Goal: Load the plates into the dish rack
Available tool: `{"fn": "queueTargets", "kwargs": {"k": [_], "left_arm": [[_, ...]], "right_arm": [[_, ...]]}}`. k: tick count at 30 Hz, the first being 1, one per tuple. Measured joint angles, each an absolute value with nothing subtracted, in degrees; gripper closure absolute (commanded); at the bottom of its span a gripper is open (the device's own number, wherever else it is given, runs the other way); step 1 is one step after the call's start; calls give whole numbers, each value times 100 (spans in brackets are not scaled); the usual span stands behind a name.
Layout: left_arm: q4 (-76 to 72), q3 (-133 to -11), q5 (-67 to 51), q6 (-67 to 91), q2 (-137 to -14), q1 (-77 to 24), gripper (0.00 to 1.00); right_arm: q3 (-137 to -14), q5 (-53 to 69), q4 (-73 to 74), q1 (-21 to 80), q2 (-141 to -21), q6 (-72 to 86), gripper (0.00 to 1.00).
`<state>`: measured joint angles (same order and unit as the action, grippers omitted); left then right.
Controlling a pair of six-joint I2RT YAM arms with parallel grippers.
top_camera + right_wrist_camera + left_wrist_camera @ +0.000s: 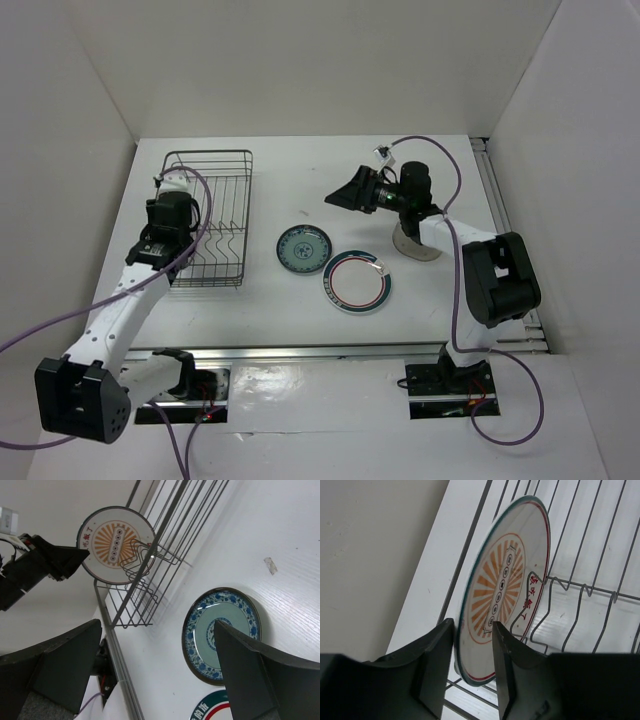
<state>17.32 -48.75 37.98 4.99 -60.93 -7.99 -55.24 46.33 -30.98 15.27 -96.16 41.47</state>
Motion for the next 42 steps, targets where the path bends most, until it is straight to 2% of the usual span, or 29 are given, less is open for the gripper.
{"fn": "queueTargets", "kwargs": {"k": [4,5,6,13,18,23,30,35,42], "left_arm": [[1702,-4884,3881,681,-6265,-799,35],[1734,-4912,3887,762,-6298,-799,7],[1793,-4956,3887,786,-6324,-794,0],[2366,-5948,3629,1337,-6180,-939,0],[2368,-6200,2438,1520,-5249,-1140,0],[1959,-5824,582,1640,-4399,-1339,0],[1754,-5437,-1382,1868,-4801,-1581,0],[1702,-5312,-2123,1968,-4849,-1603,0],[1610,-5308,-2541,1962,-4698,-1603,0]], "right_arm": [[-5631,4399,-2685,1601,-9616,3885,0],[-5651,4340,-2600,1616,-9614,3793,0],[-5673,4270,-2493,1634,-9612,3706,0],[-6386,2902,-773,2040,-9581,2561,0],[-6473,2460,-384,2115,-9572,2252,0],[-5540,1671,-47,2198,-8947,2191,3],[-4508,834,381,2526,-6873,2307,6],[-4156,-69,819,2722,-5439,2797,6],[-2939,-499,1153,2941,-5028,3590,6]]}}
